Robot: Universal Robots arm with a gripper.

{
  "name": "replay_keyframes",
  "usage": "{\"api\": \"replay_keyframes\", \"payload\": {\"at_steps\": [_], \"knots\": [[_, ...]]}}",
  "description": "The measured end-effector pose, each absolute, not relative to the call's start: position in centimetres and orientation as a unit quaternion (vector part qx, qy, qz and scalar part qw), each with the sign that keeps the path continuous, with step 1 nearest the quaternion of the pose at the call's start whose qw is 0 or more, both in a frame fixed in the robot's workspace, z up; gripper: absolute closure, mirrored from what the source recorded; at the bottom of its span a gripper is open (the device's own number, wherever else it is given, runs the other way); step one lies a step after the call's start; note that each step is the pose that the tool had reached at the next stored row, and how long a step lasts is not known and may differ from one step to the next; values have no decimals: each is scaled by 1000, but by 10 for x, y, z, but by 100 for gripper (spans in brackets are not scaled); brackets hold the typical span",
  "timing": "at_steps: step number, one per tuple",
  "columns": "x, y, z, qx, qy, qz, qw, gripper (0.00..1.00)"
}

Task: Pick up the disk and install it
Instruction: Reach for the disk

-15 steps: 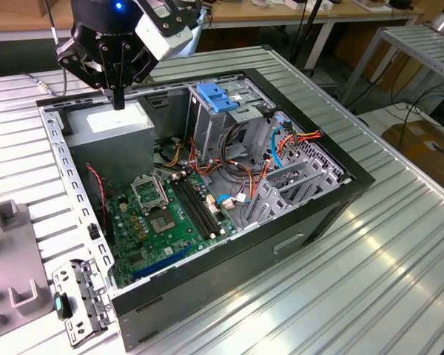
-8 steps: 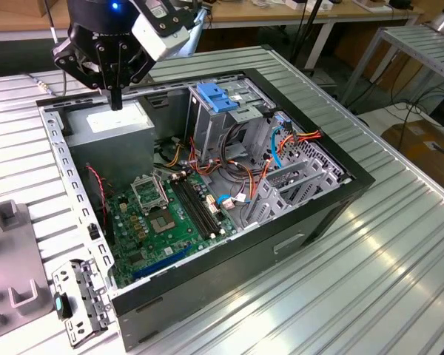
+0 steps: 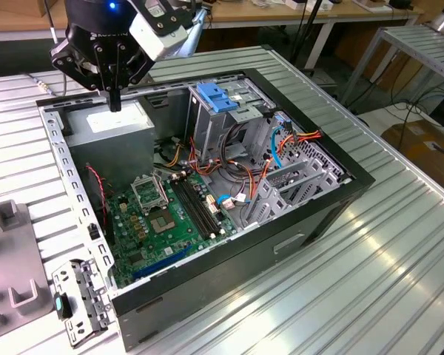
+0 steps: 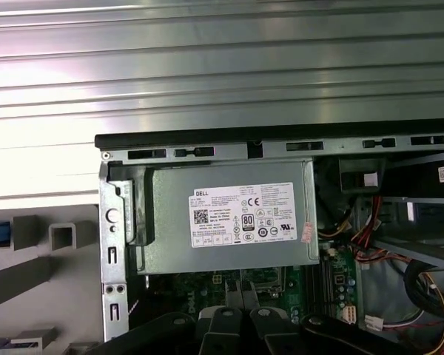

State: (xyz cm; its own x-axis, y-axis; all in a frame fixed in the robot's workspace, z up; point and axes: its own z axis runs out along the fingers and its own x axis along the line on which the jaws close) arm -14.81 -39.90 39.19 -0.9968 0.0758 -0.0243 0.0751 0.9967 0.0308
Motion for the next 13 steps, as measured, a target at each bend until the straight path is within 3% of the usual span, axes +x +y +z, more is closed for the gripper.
{"api": "replay_keyframes", "payload": {"at_steps": [13], "knots": [[-172,-399,392,38,999,15,13,89]]}}
